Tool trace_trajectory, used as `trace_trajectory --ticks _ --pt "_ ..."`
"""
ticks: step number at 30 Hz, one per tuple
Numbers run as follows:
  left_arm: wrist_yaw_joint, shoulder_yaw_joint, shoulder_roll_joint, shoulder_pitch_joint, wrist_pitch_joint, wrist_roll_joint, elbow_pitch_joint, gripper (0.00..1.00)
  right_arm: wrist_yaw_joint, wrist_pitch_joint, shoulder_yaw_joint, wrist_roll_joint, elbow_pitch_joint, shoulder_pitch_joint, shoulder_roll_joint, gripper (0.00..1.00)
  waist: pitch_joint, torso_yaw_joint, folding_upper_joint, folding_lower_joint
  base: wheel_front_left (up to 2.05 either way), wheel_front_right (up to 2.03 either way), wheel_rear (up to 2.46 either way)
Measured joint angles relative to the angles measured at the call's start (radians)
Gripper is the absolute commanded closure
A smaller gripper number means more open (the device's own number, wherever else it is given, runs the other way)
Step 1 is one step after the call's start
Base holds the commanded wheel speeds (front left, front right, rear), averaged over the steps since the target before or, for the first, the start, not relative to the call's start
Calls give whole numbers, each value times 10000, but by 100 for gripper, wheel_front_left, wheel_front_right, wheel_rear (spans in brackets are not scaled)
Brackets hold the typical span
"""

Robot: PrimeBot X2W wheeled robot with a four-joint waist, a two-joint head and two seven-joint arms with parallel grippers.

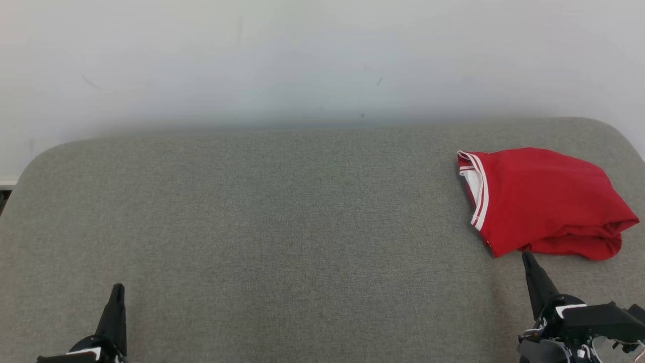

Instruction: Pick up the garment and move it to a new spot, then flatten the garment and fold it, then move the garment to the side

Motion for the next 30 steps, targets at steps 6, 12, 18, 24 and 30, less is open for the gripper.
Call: trace_trajectory --ticks 6,12,18,24,30 --pt "0 0 0 -1 0 0 2 100 0 0 0 0 0 0 0 100 0 0 -1 0 0 0 0" --pt "-2 0 0 -2 0 0 2 100 0 0 0 0 0 0 0 100 0 0 0 0 0 0 0" --pt "-2 0 0 -3 0 0 2 100 0 0 0 0 2 -1 0 100 0 0 0 0 0 0 0" --pt "-2 0 0 -4 0 0 4 100 0 0 0 0 2 -1 0 100 0 0 0 -1 0 0 0" --pt "-2 0 0 -6 0 0 4 100 0 0 0 0 2 -1 0 100 0 0 0 0 0 0 0"
